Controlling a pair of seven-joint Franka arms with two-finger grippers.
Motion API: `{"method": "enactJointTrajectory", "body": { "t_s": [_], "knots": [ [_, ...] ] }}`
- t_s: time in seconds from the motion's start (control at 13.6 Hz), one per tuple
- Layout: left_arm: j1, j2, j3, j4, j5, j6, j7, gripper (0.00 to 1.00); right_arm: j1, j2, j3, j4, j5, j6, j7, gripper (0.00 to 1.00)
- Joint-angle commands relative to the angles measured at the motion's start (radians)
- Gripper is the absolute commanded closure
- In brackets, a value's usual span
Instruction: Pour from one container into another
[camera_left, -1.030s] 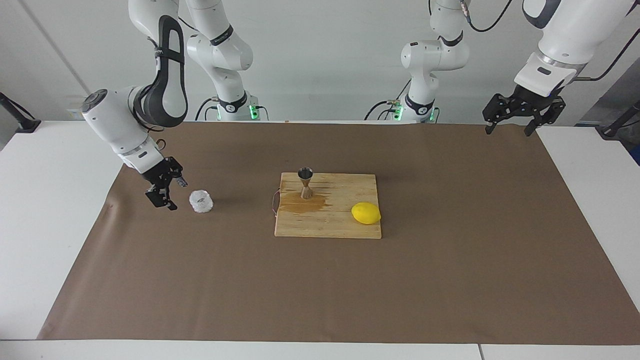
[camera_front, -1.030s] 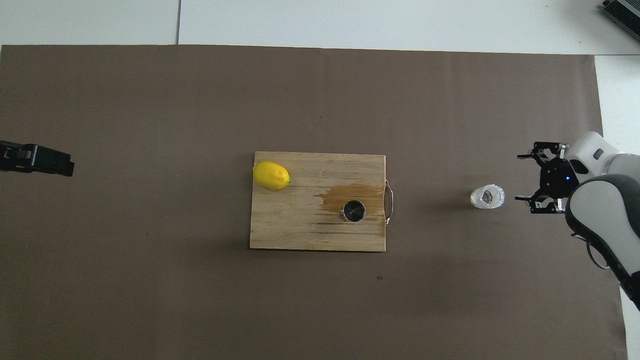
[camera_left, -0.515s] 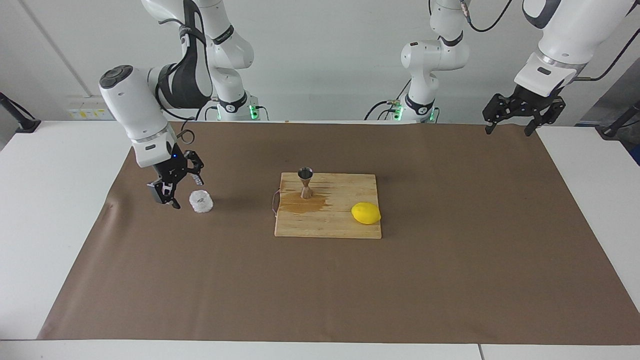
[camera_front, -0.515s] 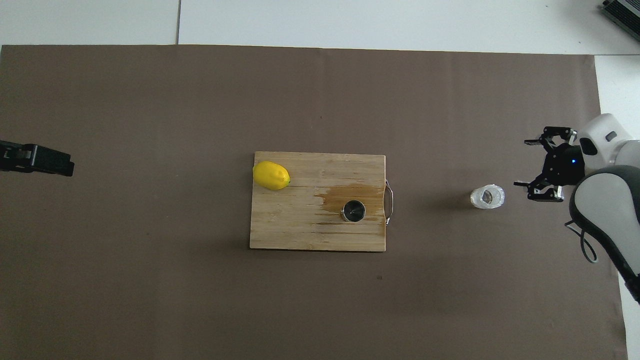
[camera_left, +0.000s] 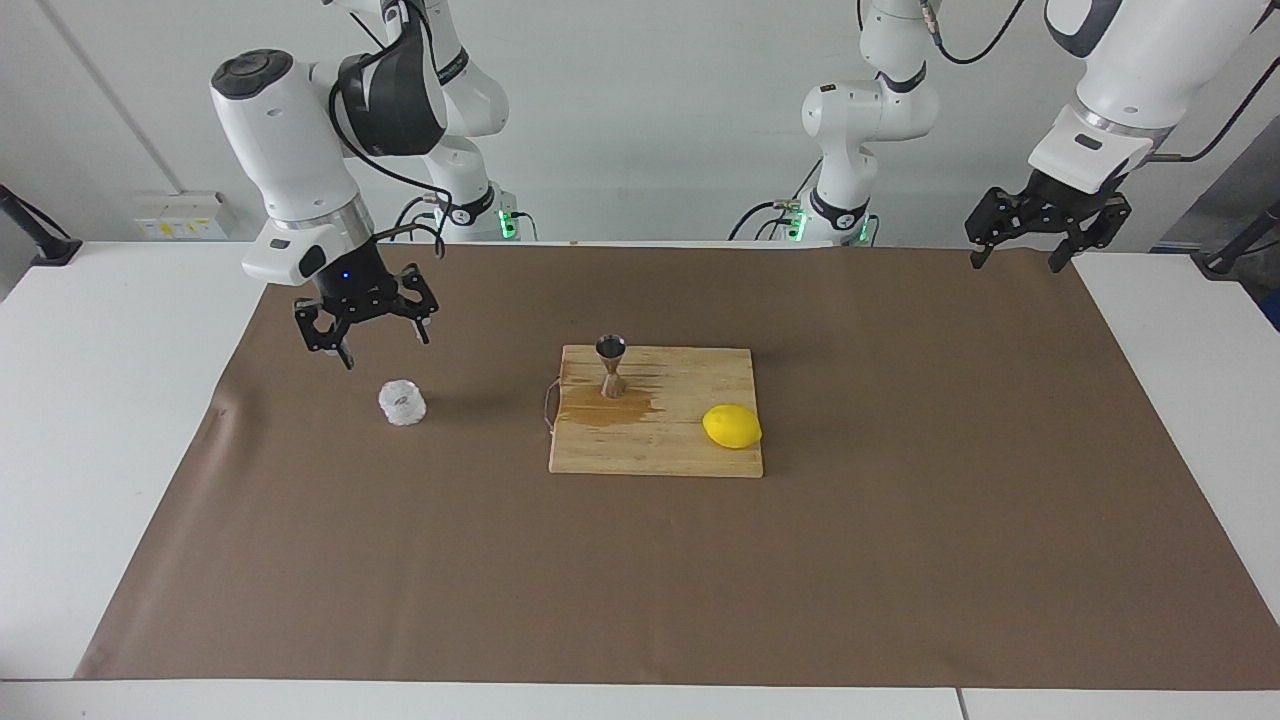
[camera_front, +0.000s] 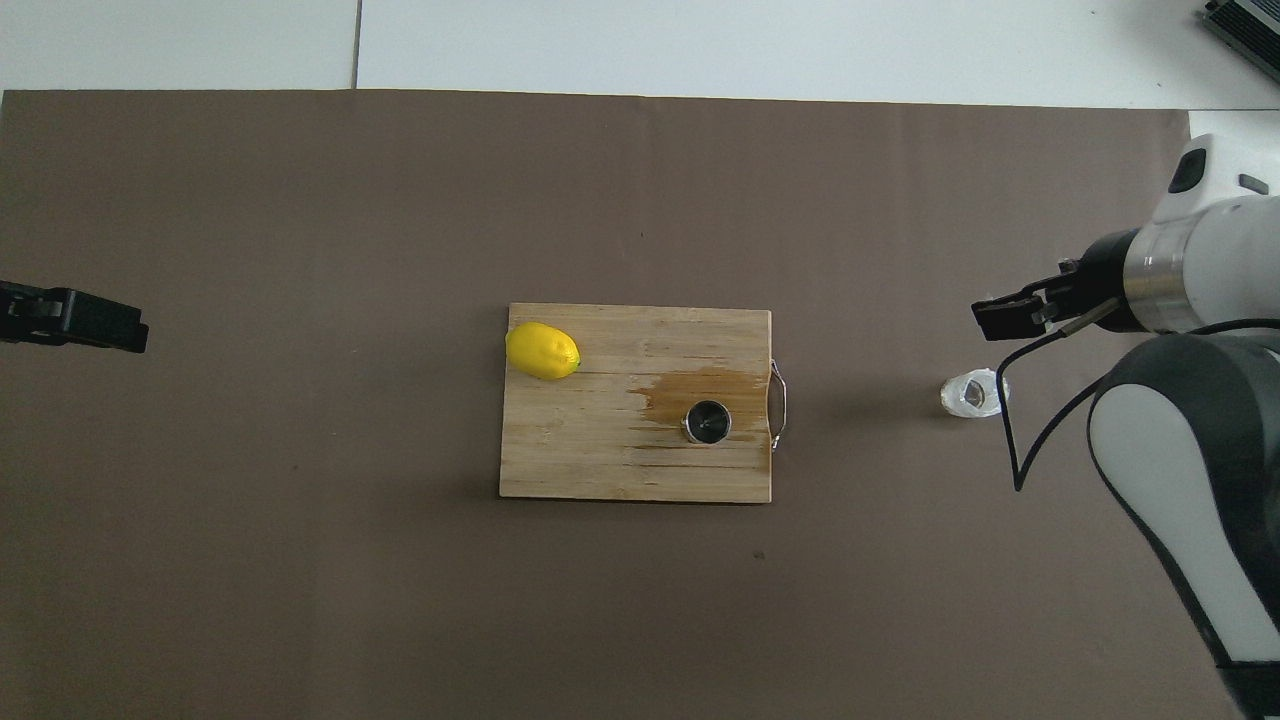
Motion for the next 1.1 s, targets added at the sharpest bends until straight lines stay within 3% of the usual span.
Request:
{"method": "enactJointTrajectory", "body": {
  "t_s": [0.0, 0.44, 0.81, 1.03],
  "knots": [
    [0.01, -0.031, -0.005, -0.034, 0.001, 0.011, 0.003, 0.0, 0.0, 0.012, 0.004, 0.103, -0.047, -0.102, 0.229, 0.0],
    [0.01, -0.031, -0.005, -0.036, 0.001, 0.011, 0.003, 0.0, 0.029, 0.002, 0.004, 0.178, -0.054, -0.272, 0.539, 0.0],
    [0.01, -0.031, -0.005, -0.036, 0.001, 0.011, 0.002, 0.0, 0.043, -0.034, -0.005, 0.166, -0.054, -0.309, 0.539, 0.0],
    [0.01, -0.031, -0.005, -0.036, 0.001, 0.011, 0.003, 0.0, 0.088, -0.029, -0.088, 0.183, -0.053, -0.339, 0.501, 0.0]
  ]
}}
